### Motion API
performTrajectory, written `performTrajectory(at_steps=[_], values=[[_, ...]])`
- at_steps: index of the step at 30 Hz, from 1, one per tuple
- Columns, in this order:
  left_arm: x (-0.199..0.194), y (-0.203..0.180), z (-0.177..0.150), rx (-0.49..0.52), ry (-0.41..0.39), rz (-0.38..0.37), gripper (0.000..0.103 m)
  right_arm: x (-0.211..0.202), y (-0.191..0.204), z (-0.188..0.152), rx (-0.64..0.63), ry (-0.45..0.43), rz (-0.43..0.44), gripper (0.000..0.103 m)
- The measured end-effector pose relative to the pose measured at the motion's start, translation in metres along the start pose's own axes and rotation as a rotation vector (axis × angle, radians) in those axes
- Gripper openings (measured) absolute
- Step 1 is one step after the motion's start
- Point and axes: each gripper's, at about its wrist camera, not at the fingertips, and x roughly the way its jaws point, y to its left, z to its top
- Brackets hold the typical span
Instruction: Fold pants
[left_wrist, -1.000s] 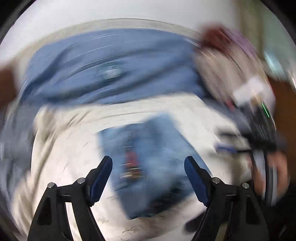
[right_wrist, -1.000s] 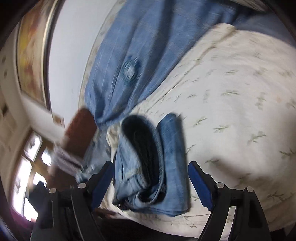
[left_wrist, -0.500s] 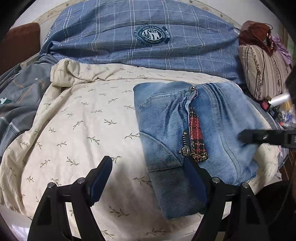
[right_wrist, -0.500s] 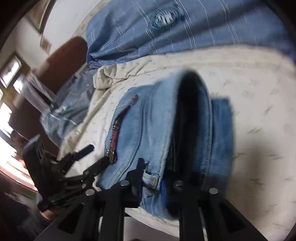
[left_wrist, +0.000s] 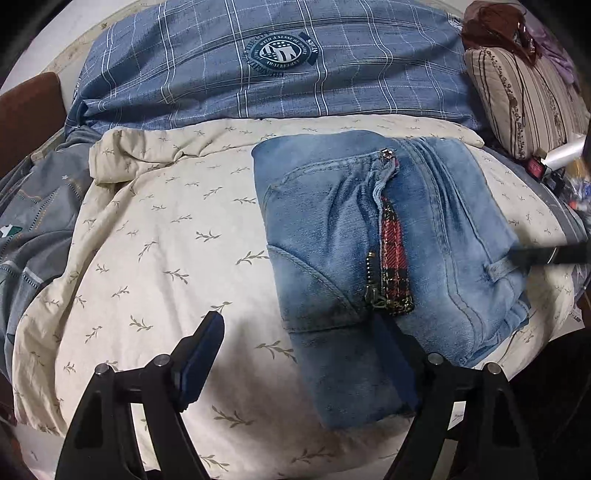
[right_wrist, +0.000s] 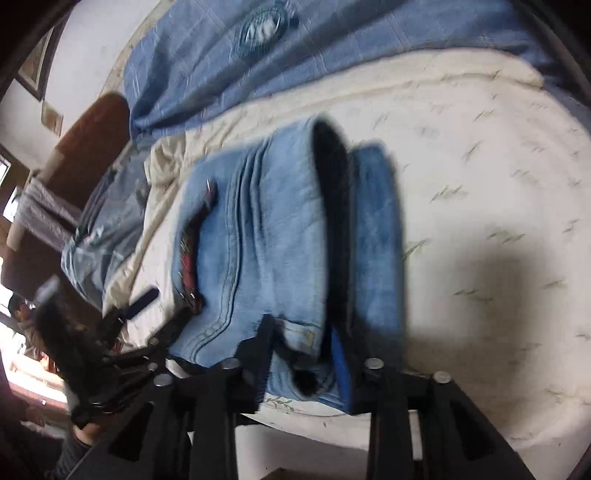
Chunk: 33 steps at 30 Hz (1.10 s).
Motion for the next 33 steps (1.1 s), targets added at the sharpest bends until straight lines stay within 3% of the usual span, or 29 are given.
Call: performTrajectory(at_steps=[2,3,4,6,8,10,12,13,15,17,20,22,24,27,29,30,31,33], values=[[-0.001,-0.001,0.0,0.017,-0.005,0.004,0.083,-0.027,0.013,0.012,-0.028,-0.086,0.005,0.038],[-0.001,-0.002,0.001,0.017,-0.003,0.004,0.083,-0.036,0.025,0.022,-0.04,-0.121,0.051,0.047],[-0.001,-0.002,0.001,0.012,0.002,0.003,0.083,-0.039,0.032,0.029,-0.044,-0.134,0.087,0.064],[-0.001,-0.002,0.002,0.015,0.003,0.004,0.083,-0.04,0.055,0.05,-0.082,-0.149,0.183,0.07],[-0.002,-0.003,0.001,0.016,0.005,0.003,0.083,-0.02,0.073,0.073,-0.101,-0.112,0.275,0.07],[0.0,-0.001,0.002,0.006,0.012,-0.005,0.083,0.017,0.07,0.089,-0.038,-0.008,0.353,0.069],[0.002,0.0,0.002,-0.003,0.017,-0.012,0.084,0.079,0.036,0.095,0.045,0.16,0.218,0.065],[0.002,0.0,0.003,-0.008,0.018,-0.012,0.084,0.092,0.019,0.088,0.094,0.2,0.189,0.036],[0.001,0.001,0.004,-0.01,0.019,-0.017,0.084,0.095,-0.017,0.084,0.241,0.168,0.234,0.015],[0.001,0.0,0.004,-0.004,0.022,-0.009,0.084,0.087,-0.02,0.081,0.231,0.155,0.226,0.015],[-0.001,0.0,0.004,0.001,0.023,-0.001,0.084,0.066,-0.004,0.074,0.149,0.138,0.188,0.026],[-0.001,0.002,0.004,-0.007,0.027,-0.003,0.084,0.047,0.012,0.068,0.093,0.097,0.171,0.056],[0.0,0.001,0.005,-0.008,0.031,0.001,0.084,0.023,0.024,0.056,0.038,0.056,0.197,0.067],[-0.001,0.001,0.005,-0.008,0.031,0.008,0.084,0.005,0.036,0.035,-0.035,0.033,0.203,0.067],[0.0,0.001,0.005,-0.011,0.035,0.002,0.084,0.025,0.026,0.016,-0.029,0.124,0.151,0.066],[0.001,0.002,0.005,-0.013,0.042,-0.01,0.085,0.045,0.013,0.006,-0.014,0.193,0.111,0.056],[0.001,0.002,0.005,-0.017,0.043,-0.011,0.085,0.051,0.001,0.0,0.016,0.187,0.087,0.031],[-0.002,0.002,0.006,-0.017,0.043,-0.006,0.085,0.046,-0.012,0.001,0.076,0.168,0.1,0.03]])
